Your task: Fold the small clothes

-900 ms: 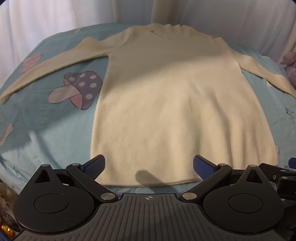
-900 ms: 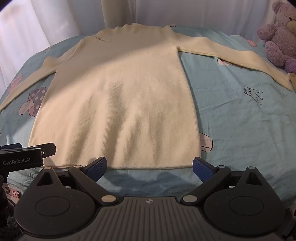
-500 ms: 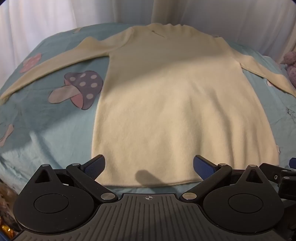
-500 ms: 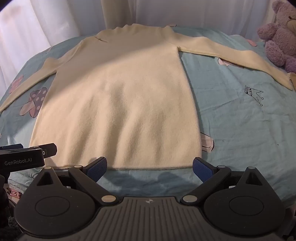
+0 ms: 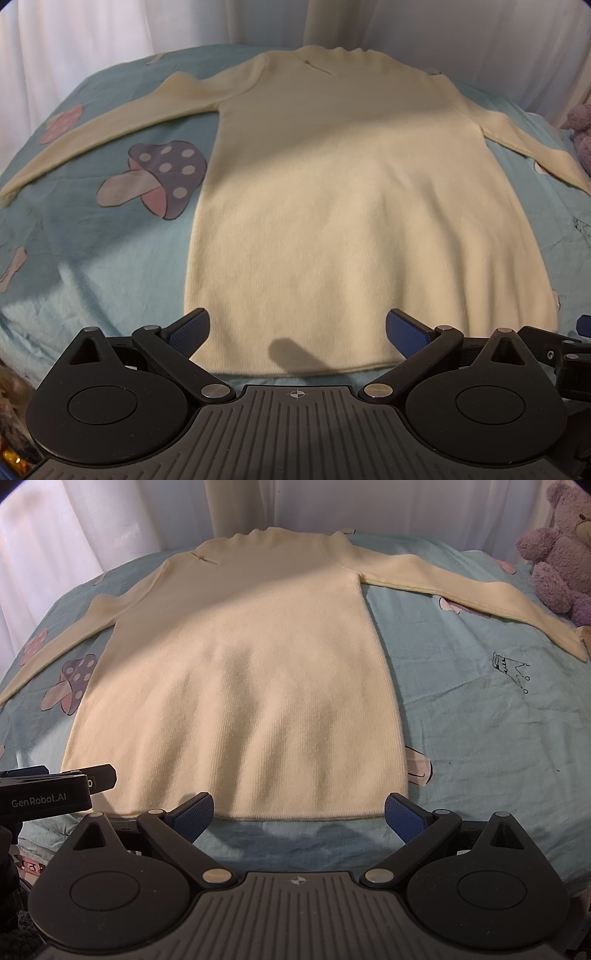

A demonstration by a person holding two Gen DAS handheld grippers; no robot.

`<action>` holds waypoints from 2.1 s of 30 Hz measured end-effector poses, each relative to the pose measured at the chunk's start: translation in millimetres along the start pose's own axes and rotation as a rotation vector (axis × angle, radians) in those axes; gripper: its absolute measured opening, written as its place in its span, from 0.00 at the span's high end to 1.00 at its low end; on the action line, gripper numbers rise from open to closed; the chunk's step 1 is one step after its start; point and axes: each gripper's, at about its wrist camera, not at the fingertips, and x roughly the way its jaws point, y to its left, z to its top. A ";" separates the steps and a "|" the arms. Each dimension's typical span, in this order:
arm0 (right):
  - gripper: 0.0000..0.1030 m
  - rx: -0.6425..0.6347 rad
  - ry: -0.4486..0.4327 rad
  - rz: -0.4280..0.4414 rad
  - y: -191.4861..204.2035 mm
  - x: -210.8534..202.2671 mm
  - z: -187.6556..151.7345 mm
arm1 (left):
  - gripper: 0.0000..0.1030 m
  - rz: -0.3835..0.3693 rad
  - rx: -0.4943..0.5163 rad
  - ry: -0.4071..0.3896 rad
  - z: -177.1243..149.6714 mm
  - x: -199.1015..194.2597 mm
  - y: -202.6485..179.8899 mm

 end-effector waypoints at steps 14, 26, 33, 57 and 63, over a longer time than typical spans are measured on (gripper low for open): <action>0.04 0.005 0.002 0.001 -0.8 2.3 -0.7 | 0.00 -0.005 -0.001 0.004 1.5 1.6 1.4; 0.04 0.009 0.004 0.005 -1.9 3.3 -1.9 | 0.00 -0.003 -0.002 0.010 0.1 3.1 1.5; 0.04 0.009 0.001 0.004 -1.6 3.1 -1.8 | 0.00 -0.003 -0.003 0.011 -0.6 3.7 2.6; 0.04 0.006 0.001 0.013 0.5 5.1 -1.2 | 0.00 -0.005 -0.009 0.028 0.8 10.2 4.9; 0.04 0.010 -0.001 0.024 0.3 5.1 0.1 | 0.00 -0.003 -0.008 0.034 1.6 12.3 5.1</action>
